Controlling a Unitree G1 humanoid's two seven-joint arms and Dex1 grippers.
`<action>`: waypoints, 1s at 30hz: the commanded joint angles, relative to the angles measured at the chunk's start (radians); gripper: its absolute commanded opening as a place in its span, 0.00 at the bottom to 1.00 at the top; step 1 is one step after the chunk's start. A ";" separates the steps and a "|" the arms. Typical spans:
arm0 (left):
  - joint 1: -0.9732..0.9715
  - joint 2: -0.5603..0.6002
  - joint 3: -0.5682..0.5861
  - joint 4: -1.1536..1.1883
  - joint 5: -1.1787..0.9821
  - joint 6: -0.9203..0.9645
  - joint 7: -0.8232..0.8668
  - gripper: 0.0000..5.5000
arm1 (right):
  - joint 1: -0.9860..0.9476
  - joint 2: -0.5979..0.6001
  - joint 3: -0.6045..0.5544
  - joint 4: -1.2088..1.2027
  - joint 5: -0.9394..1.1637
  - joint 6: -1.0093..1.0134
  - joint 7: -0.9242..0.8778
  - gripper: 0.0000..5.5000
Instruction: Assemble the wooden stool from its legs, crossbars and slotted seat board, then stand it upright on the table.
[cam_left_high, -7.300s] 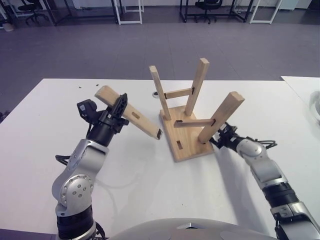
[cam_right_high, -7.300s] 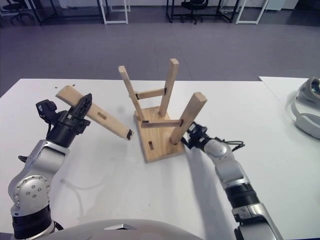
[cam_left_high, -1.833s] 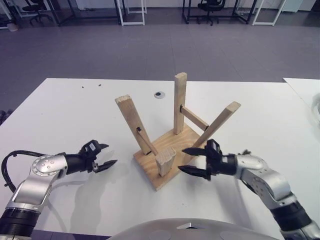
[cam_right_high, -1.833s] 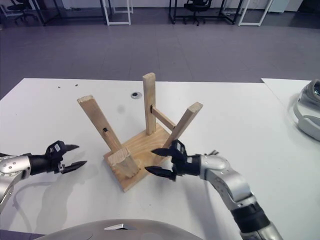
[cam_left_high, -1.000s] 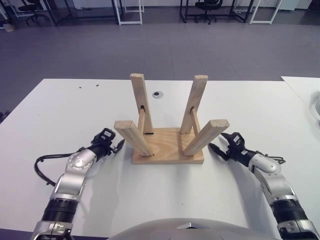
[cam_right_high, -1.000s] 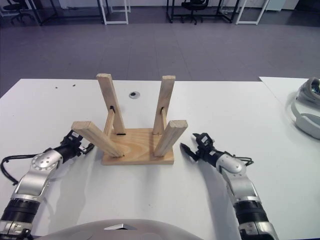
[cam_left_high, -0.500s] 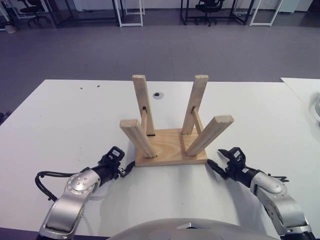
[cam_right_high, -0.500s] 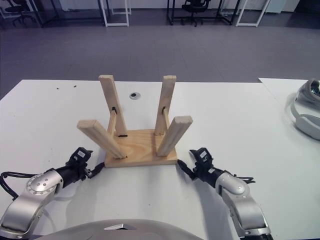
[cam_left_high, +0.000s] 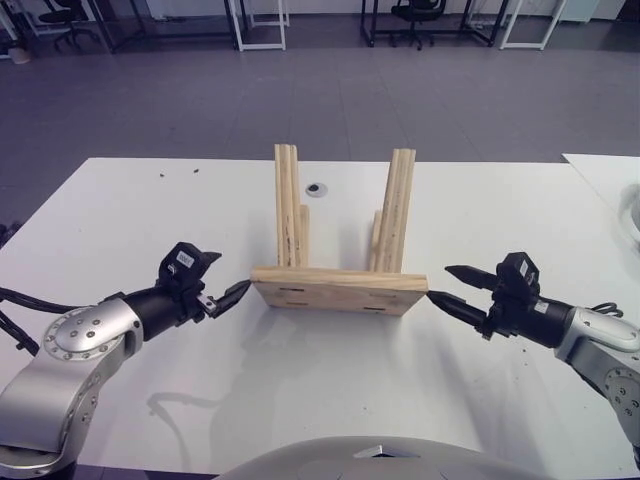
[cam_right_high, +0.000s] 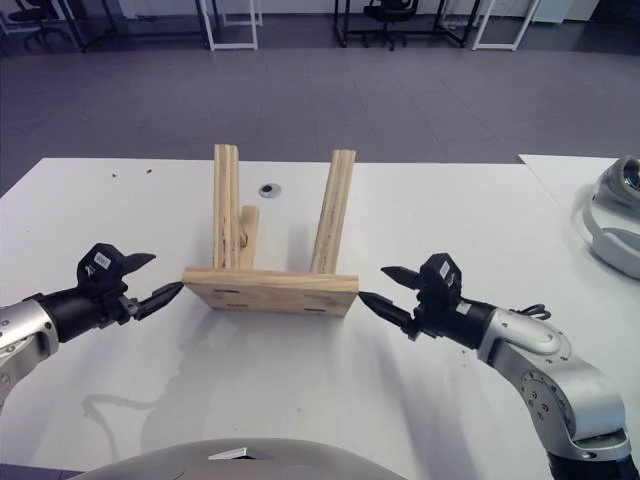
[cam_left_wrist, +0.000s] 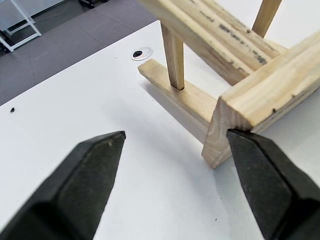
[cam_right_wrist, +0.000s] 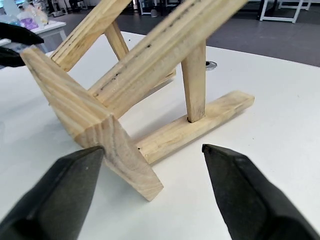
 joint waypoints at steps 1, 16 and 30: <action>0.026 0.069 -0.007 0.020 -0.062 -0.069 -0.146 0.69 | -0.037 -0.004 0.043 0.072 -0.022 -0.056 0.074 0.67; -0.124 0.160 -0.314 0.395 0.184 -0.462 -0.370 0.69 | -0.261 -0.043 0.342 0.305 -0.316 -0.292 0.309 0.67; -0.237 0.089 -0.433 0.445 0.136 -0.542 -0.474 0.31 | -0.381 -0.020 0.412 0.367 -0.351 -0.329 0.394 0.32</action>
